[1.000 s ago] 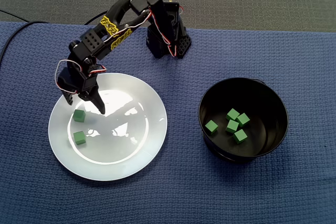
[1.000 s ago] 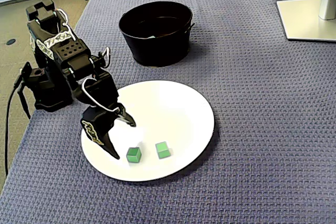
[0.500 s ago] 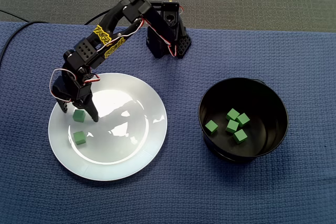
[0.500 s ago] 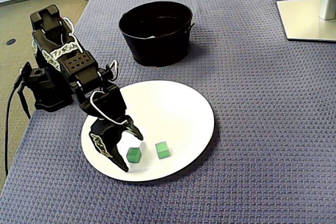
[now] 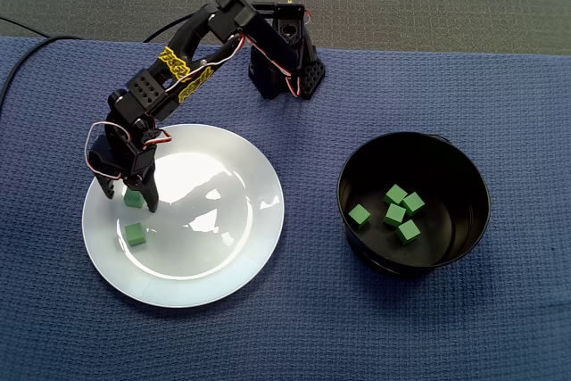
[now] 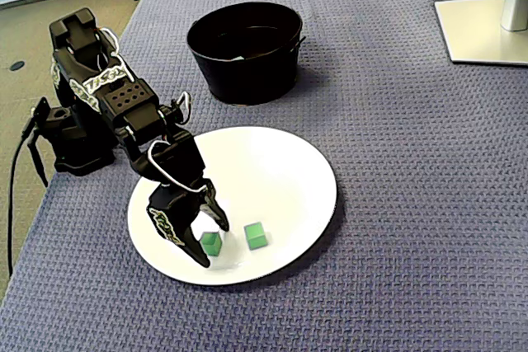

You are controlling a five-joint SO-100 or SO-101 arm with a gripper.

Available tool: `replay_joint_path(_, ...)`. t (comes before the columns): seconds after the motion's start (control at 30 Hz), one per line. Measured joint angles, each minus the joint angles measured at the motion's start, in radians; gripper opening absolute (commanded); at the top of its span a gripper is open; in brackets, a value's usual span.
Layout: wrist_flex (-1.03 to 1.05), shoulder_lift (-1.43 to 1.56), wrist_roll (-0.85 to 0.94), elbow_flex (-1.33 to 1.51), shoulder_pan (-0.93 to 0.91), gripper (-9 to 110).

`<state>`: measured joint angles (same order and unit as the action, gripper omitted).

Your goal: Pick up the items on the white plate and put them in the black container.

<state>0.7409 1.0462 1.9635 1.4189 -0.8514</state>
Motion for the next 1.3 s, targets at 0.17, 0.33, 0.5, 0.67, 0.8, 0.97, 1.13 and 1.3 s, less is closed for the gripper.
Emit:
replay_joint_path(0.17,-0.051,0.000,-0.009,0.009,0.000,20)
replay_joint_path(0.33,-0.083,0.008,-0.015,0.041,-0.005,26)
replay_joint_path(0.5,-0.103,0.037,-0.041,0.101,-0.009,23)
replay_joint_path(0.67,-0.133,0.058,-0.094,0.149,-0.009,23)
replay_joint_path(0.8,-0.135,0.086,-0.130,0.187,-0.008,23)
replay_joint_path(0.97,-0.150,0.115,-0.166,0.233,0.000,18)
replay_joint_path(1.13,-0.183,0.133,-0.183,0.272,0.028,0)
replay_joint_path(1.3,-0.192,0.135,-0.206,0.290,0.037,0)
